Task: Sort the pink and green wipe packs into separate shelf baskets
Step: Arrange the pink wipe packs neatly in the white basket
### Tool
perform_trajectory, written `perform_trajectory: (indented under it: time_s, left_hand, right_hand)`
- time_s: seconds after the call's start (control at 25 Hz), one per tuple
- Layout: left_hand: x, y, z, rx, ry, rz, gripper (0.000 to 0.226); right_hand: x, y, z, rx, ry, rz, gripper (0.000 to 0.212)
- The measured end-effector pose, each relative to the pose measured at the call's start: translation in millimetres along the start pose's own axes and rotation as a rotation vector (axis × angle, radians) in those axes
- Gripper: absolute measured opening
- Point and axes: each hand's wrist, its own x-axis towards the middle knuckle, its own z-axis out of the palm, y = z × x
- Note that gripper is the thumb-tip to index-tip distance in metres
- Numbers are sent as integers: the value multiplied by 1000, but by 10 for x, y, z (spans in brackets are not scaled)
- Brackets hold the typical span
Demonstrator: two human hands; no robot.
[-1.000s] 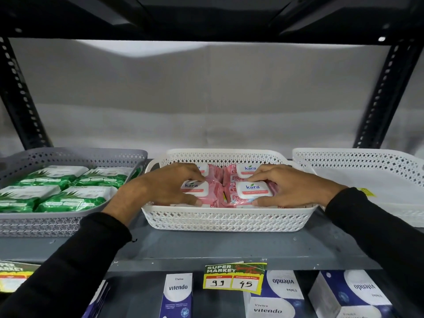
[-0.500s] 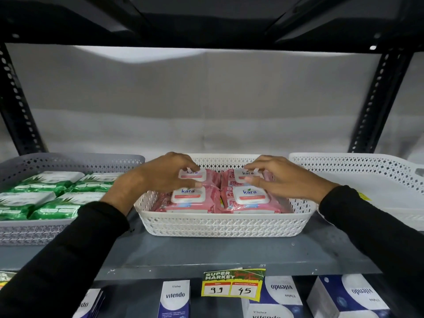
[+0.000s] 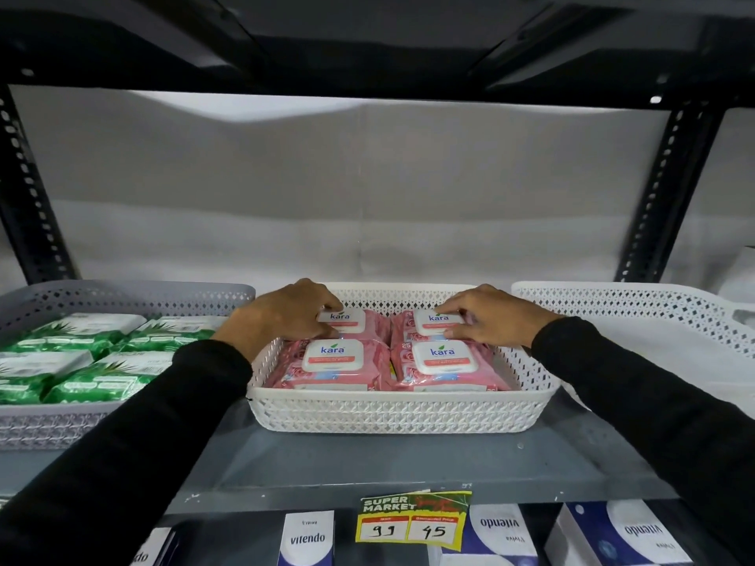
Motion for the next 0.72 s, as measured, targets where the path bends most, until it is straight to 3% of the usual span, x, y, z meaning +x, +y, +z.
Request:
perform_trajectory:
  time_s: [0.48,0.72]
  left_hand:
    - [-27,9,-8,-37,-12,16,62]
    - [-126,16,-48,-94,-128,76,73]
  right_hand:
    - [14,34,29,55,10,6,54]
    - [-143,-100,-43,43,-73,-47,82]
